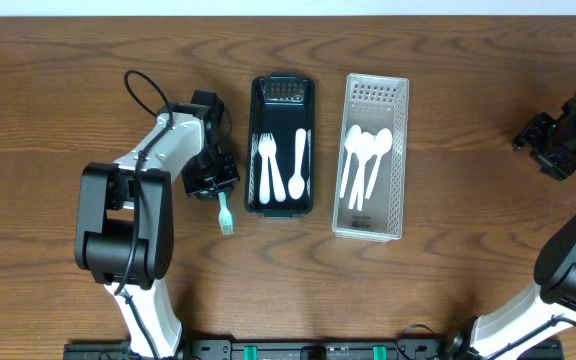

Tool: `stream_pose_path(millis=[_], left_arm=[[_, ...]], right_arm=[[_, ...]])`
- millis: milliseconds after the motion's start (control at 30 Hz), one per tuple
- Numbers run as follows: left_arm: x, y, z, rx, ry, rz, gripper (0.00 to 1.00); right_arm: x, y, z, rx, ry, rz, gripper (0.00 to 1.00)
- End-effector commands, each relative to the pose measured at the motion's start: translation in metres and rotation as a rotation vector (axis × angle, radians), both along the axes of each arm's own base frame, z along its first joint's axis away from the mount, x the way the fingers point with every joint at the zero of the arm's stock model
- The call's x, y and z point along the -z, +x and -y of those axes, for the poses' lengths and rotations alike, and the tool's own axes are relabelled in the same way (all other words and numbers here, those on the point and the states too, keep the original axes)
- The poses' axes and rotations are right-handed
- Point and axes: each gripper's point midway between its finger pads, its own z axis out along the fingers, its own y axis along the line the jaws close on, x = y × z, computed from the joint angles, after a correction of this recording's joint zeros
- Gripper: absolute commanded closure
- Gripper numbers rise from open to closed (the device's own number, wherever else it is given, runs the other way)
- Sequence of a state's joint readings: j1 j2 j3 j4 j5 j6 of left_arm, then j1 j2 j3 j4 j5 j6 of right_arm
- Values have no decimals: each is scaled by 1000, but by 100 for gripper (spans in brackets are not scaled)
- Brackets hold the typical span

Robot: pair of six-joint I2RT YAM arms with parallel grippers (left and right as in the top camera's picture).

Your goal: Pack container

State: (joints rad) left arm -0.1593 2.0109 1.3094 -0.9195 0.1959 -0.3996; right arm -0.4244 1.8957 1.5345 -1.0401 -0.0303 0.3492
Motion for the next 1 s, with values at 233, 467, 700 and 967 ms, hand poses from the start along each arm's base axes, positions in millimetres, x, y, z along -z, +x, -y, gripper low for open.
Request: stream_pose_path(millis=[233,467,700,967], left_arm=[[3,0,-11,10,63,-2,90],[-4,-3,-20,-9,68,-24,94],[-43,12,-21,12,53,51,94],[-114,37,-3,24,-53,248,94]], right_arm=[[3,-2,-1,12,11,-9,36],[3,-1,-1,12,10,-8,36],[3,0,-1,12,8,-3,36],[3,0,-1,12,8,-3,36]])
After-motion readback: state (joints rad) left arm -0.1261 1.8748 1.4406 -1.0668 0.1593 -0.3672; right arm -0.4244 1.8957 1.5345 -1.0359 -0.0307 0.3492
